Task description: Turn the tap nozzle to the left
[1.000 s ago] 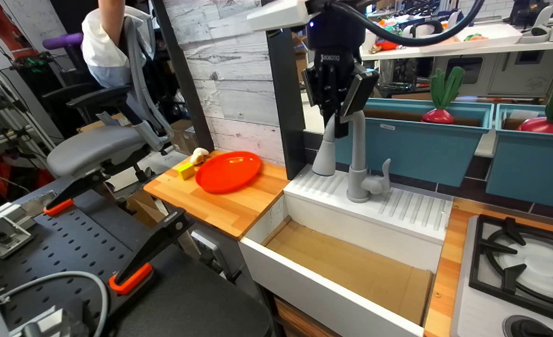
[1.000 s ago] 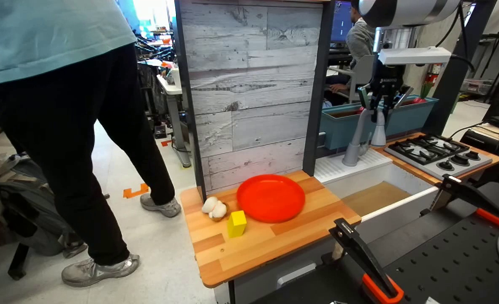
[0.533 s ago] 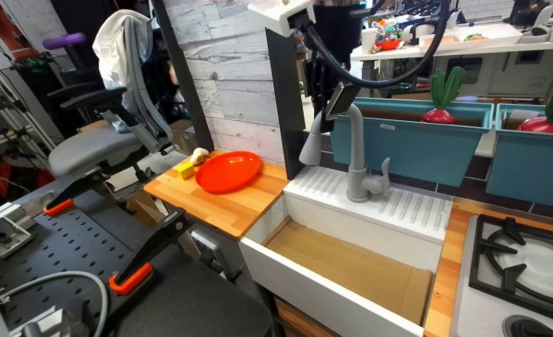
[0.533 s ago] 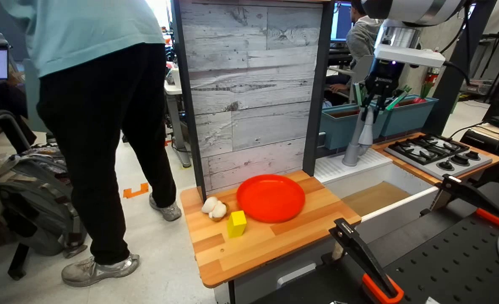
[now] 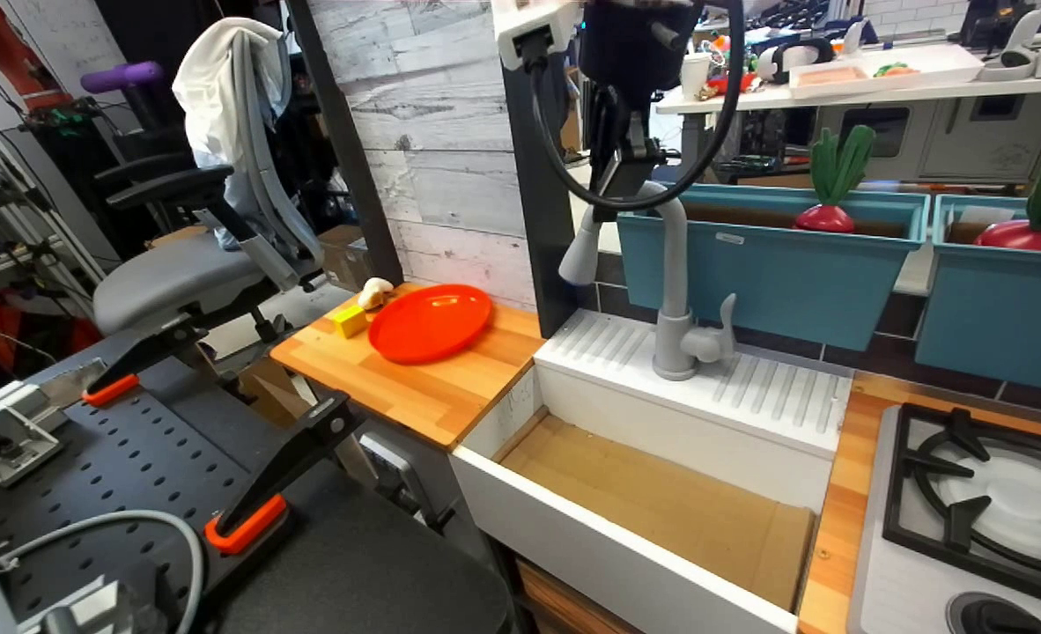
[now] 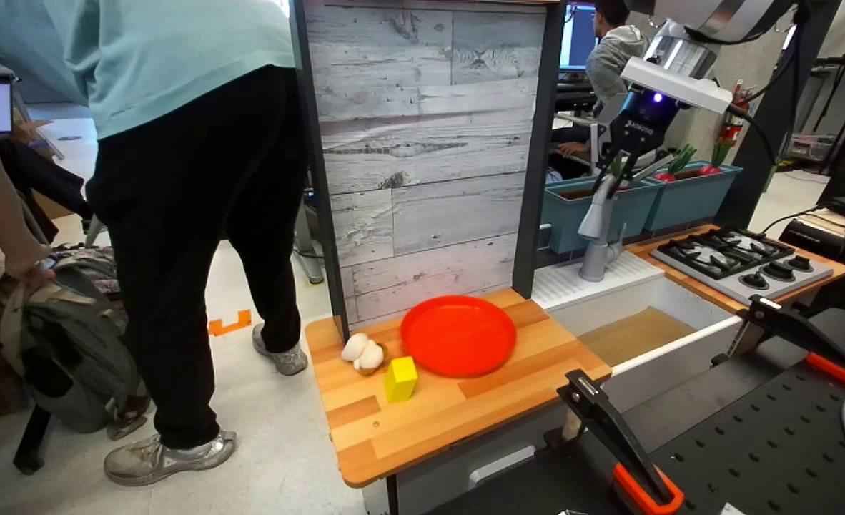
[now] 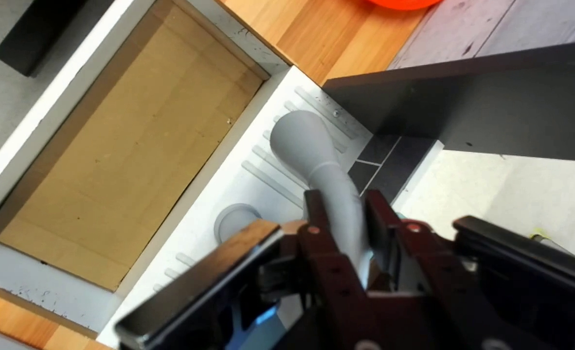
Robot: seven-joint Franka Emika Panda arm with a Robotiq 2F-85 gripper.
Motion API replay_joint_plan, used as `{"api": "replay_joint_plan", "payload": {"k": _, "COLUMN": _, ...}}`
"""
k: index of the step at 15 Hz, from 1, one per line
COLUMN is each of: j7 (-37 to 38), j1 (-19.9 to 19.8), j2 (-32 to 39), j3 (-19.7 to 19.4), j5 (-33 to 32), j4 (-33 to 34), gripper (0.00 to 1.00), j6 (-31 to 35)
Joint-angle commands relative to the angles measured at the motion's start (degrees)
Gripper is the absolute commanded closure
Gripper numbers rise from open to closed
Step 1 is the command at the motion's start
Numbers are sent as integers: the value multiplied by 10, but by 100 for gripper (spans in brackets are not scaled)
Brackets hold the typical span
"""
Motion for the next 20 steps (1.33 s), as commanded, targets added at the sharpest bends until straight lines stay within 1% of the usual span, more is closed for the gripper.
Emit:
{"api": "replay_joint_plan", "payload": {"k": 1, "j7": 14, "j1": -17, "j2": -16, "j3": 30, "j5": 69, "j4": 11, "gripper": 94, "j6": 2}}
{"api": "replay_joint_plan", "payload": {"k": 4, "j7": 13, "j1": -13, "j2": -18, "j3": 22, "j5": 88, "j4": 5, "gripper": 94, "j6": 1}}
{"api": "replay_joint_plan", "payload": {"k": 5, "j7": 17, "j1": -11, "j2": -21, "j3": 18, "j5": 86, "j4": 3, "gripper": 49, "j6": -5}}
{"api": "replay_joint_plan", "payload": {"k": 6, "j7": 17, "j1": -8, "j2": -26, "j3": 15, "j5": 84, "j4": -2, "gripper": 48, "j6": -5}}
{"api": "replay_joint_plan", "payload": {"k": 8, "j7": 13, "j1": -5, "j2": -39, "j3": 13, "j5": 87, "j4": -14, "gripper": 35, "j6": 0}}
{"api": "replay_joint_plan", "payload": {"k": 9, "j7": 16, "j1": -2, "j2": -48, "j3": 10, "j5": 80, "j4": -20, "gripper": 27, "j6": -10}}
{"api": "replay_joint_plan", "payload": {"k": 10, "j7": 19, "j1": 2, "j2": -58, "j3": 6, "j5": 71, "j4": -28, "gripper": 20, "j6": -19}}
{"api": "replay_joint_plan", "payload": {"k": 11, "j7": 16, "j1": 6, "j2": -73, "j3": 2, "j5": 64, "j4": -42, "gripper": 12, "j6": -21}}
{"api": "replay_joint_plan", "payload": {"k": 13, "j7": 0, "j1": 14, "j2": -114, "j3": 0, "j5": 60, "j4": -80, "gripper": 0, "j6": -7}}
{"api": "replay_joint_plan", "payload": {"k": 15, "j7": -20, "j1": 21, "j2": -160, "j3": -6, "j5": 50, "j4": -127, "gripper": 0, "j6": 6}}
{"api": "replay_joint_plan", "payload": {"k": 17, "j7": -57, "j1": 25, "j2": -210, "j3": -12, "j5": 33, "j4": -182, "gripper": 0, "j6": 9}}
{"api": "replay_joint_plan", "payload": {"k": 19, "j7": -96, "j1": 30, "j2": -261, "j3": -17, "j5": -5, "j4": -243, "gripper": 0, "j6": 8}}
{"api": "replay_joint_plan", "payload": {"k": 20, "j7": -115, "j1": 33, "j2": -286, "j3": -15, "j5": -16, "j4": -276, "gripper": 0, "j6": 23}}
